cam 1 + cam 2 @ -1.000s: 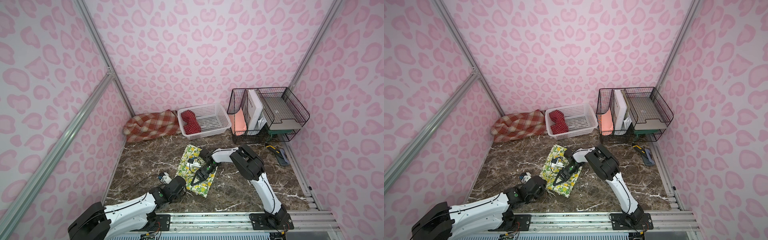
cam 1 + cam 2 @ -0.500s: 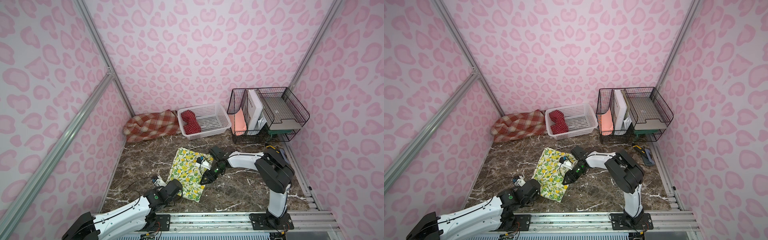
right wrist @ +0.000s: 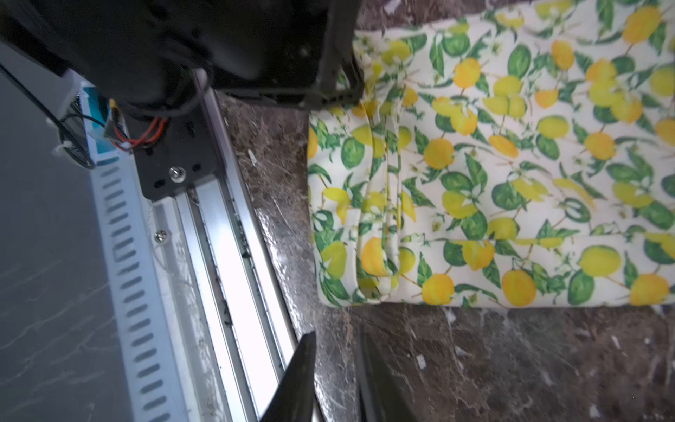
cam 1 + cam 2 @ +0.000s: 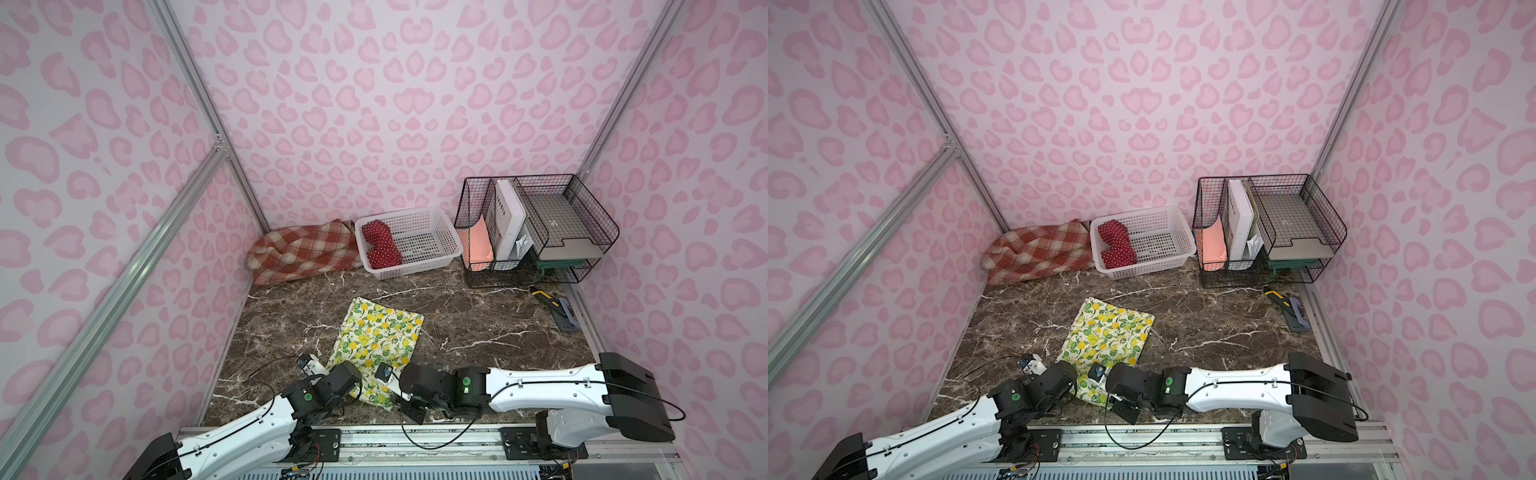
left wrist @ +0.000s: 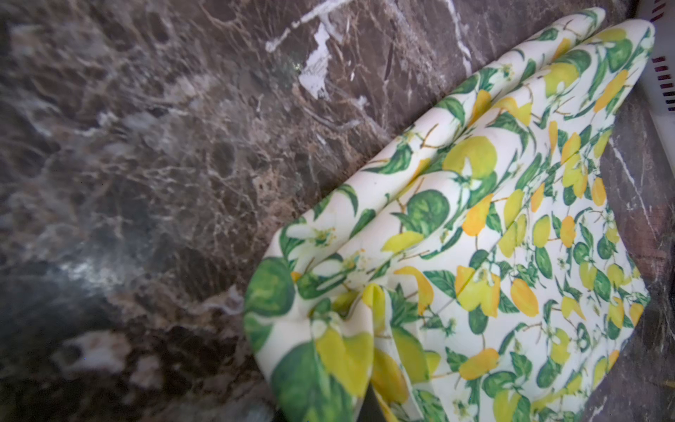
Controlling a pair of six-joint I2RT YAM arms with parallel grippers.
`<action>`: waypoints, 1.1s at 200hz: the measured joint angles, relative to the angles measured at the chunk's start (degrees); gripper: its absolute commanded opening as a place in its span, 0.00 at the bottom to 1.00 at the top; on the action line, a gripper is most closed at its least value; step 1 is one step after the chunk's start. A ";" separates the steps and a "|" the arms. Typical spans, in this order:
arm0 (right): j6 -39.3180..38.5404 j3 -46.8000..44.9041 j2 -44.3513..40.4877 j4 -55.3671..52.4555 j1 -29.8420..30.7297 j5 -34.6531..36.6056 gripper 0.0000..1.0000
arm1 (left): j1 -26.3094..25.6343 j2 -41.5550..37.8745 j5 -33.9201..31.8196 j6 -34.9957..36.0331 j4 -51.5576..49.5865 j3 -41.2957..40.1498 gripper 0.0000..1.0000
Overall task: Roll up the skirts
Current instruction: Roll the skirt at the center of the board.
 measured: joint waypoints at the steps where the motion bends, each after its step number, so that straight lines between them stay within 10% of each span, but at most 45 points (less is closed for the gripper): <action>1: 0.07 0.11 0.09 0.17 0.28 0.24 0.23 | 0.00 0.00 0.00 0.00 -0.02 0.02 0.00; 127: -3.98 -1.95 12.92 19.58 7.28 14.23 0.50 | 0.09 -5.53 5.35 -6.49 -6.23 0.61 0.00; 220: -6.95 4.68 23.45 14.49 6.86 18.64 0.61 | 0.09 -6.73 5.90 -7.72 -8.55 1.75 0.00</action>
